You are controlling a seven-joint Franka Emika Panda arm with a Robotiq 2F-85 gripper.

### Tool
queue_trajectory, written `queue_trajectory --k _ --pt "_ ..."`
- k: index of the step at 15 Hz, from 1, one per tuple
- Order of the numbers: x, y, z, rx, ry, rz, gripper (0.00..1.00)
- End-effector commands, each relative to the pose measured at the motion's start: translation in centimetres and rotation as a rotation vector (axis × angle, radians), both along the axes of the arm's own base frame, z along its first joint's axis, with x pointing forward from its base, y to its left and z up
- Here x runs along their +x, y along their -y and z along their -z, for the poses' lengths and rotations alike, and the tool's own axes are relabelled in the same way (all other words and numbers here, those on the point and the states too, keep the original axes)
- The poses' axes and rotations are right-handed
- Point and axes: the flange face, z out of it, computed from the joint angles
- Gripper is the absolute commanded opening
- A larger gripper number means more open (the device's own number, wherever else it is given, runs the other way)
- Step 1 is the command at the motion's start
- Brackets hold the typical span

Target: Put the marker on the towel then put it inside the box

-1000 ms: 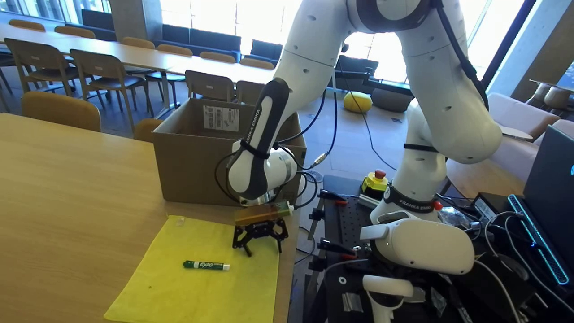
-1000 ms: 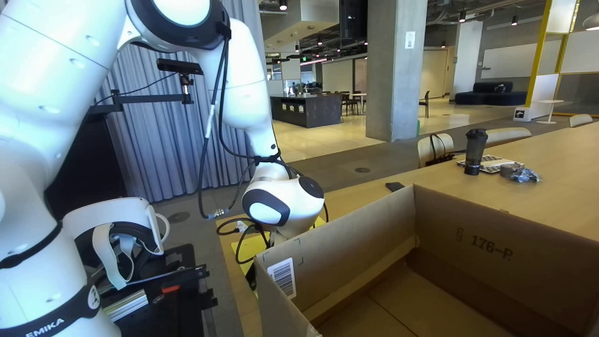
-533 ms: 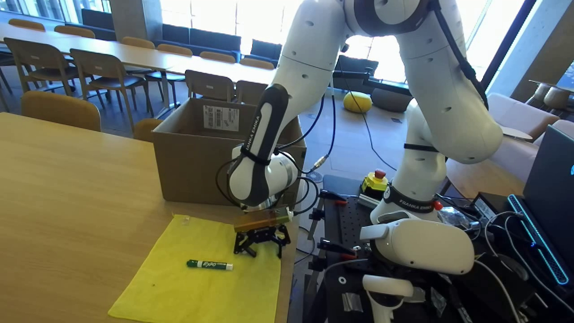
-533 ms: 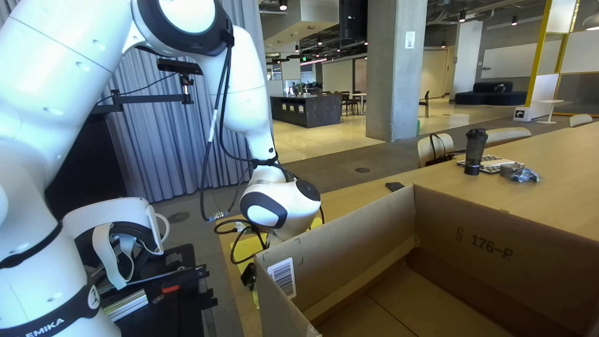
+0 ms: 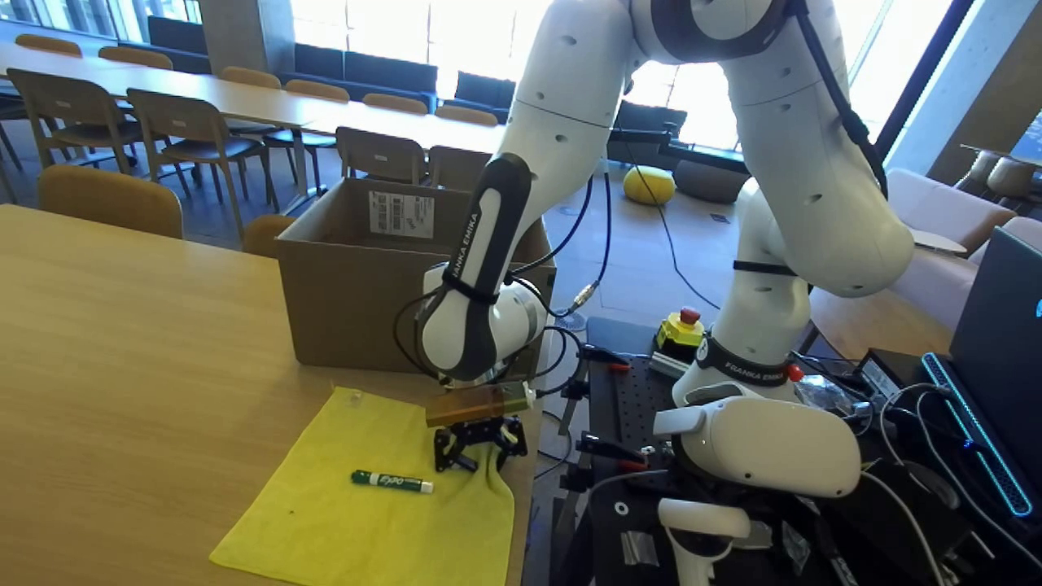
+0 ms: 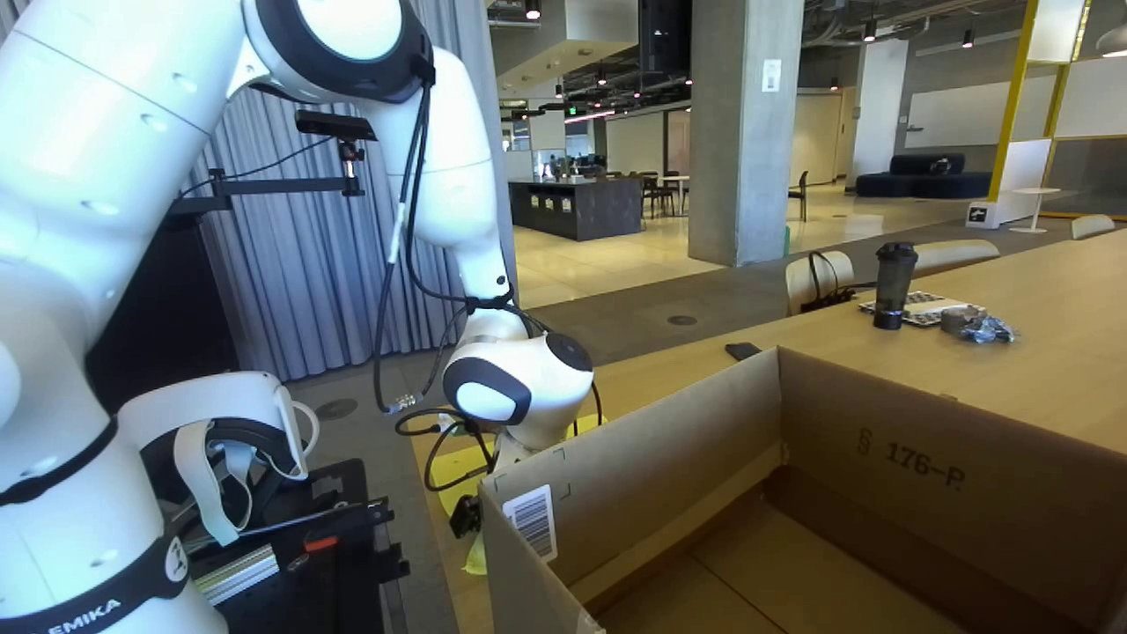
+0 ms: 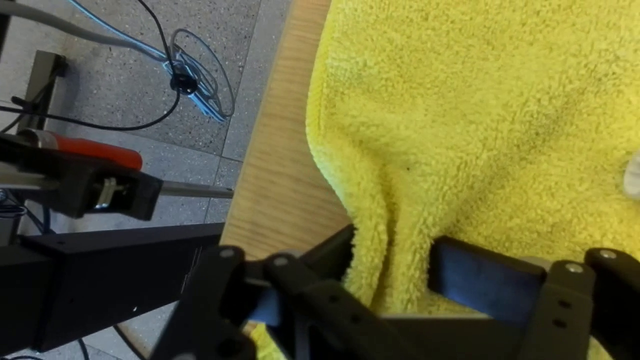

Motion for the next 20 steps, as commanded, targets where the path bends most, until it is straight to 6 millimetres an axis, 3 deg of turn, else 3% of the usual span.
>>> queue_trajectory --k 1,4,11,16,20 --pt "-0.4 -0.7 -0.8 -0.048 0.018 -0.013 0.09" --pt "-0.2 -0.6 -1.8 -0.070 0.026 -0.041 0.03" --pt "1.8 1.2 -5.3 -0.157 0.088 -0.093 0.09" --pt "4.8 2.4 -9.0 -0.250 0.176 -0.163 0.07" --pt "8.1 1.8 -12.6 -0.329 0.266 -0.289 0.08"
